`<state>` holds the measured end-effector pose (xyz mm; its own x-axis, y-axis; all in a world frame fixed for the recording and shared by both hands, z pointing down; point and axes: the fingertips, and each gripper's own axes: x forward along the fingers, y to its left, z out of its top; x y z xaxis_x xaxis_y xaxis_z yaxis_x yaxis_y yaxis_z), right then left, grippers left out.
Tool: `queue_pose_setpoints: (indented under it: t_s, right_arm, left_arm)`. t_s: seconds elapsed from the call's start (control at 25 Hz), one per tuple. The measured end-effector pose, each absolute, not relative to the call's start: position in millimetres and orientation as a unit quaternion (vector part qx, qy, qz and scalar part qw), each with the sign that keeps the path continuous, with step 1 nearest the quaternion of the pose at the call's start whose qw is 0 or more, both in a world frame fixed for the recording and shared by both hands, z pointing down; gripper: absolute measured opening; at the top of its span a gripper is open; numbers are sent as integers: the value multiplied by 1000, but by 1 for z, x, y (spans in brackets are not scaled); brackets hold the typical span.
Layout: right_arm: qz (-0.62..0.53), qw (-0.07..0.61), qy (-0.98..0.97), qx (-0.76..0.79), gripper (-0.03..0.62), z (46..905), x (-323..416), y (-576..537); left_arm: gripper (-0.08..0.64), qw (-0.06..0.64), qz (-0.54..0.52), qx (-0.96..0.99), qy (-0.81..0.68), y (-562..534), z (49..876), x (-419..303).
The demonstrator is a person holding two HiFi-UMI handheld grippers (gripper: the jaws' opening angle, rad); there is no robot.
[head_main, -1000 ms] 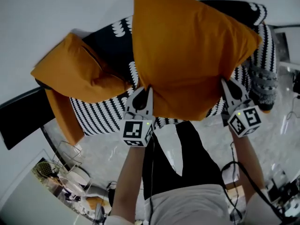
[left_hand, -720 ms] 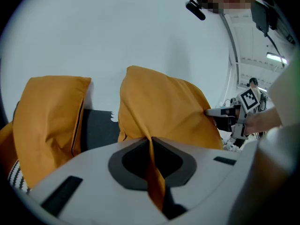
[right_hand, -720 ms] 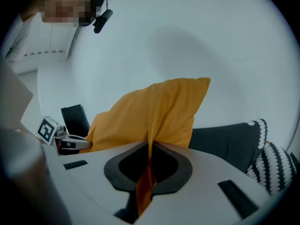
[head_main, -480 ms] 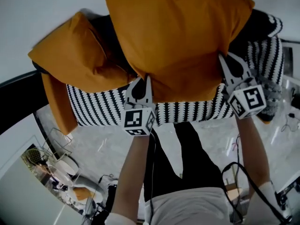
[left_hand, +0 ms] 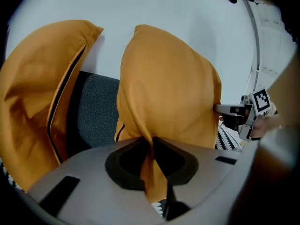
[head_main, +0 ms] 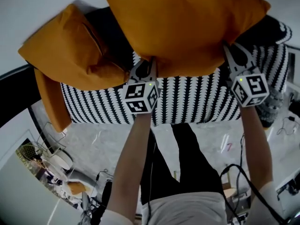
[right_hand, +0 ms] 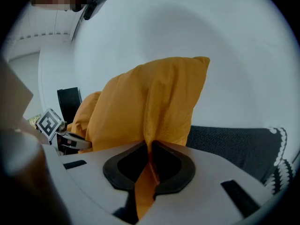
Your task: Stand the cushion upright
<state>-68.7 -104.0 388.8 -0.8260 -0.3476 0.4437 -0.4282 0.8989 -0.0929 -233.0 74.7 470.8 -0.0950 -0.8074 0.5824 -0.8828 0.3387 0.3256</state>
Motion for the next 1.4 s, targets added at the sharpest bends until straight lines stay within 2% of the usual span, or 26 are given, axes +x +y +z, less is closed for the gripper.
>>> queue_pose_setpoints:
  t_s: [0.04,0.16,0.28,0.4,0.6,0.76,0.8,0.88,0.96,1.08,1.16,1.4]
  right_arm:
    - [103,218,-948,207,51,398,-71,-108]
    - [111,231,-942,217,135,415,-71,-114]
    - [114,235,-939,223,172,411,-62,-109]
    - [127,240,-935,228,196,410,-55,-102]
    - [143,235,-931,240,196,405,-29,-117]
    - [165,240,-927,237,193,383,-15,-102]
    - [173,241,-926,234,185,377,-13,-94]
    - [192,239,-924,228,153,365,-6,-76]
    - [211,233,-922,227,112,351,3,-60]
    - [239,228,-917,224,101,334,18,-34]
    - [255,225,-916,215,72,324,25,-16]
    - [276,202,-924,173,51,283,44,54]
  left_arm:
    - [60,360,56,571,-736,73,481,-238]
    - [114,378,65,564,-732,74,501,-248]
    - [168,392,68,561,-726,86,498,-250]
    - [178,397,88,558,-724,106,496,-253]
    - [164,390,102,559,-724,105,483,-245]
    - [82,380,95,586,-709,106,438,-234]
    - [45,376,87,597,-703,107,422,-231]
    - [20,367,70,614,-695,109,390,-223]
    - [12,358,67,625,-690,111,363,-215]
    - [2,350,68,646,-675,119,331,-196]
    - [2,350,67,662,-660,130,313,-181]
    - [2,344,76,677,-646,189,280,-153]
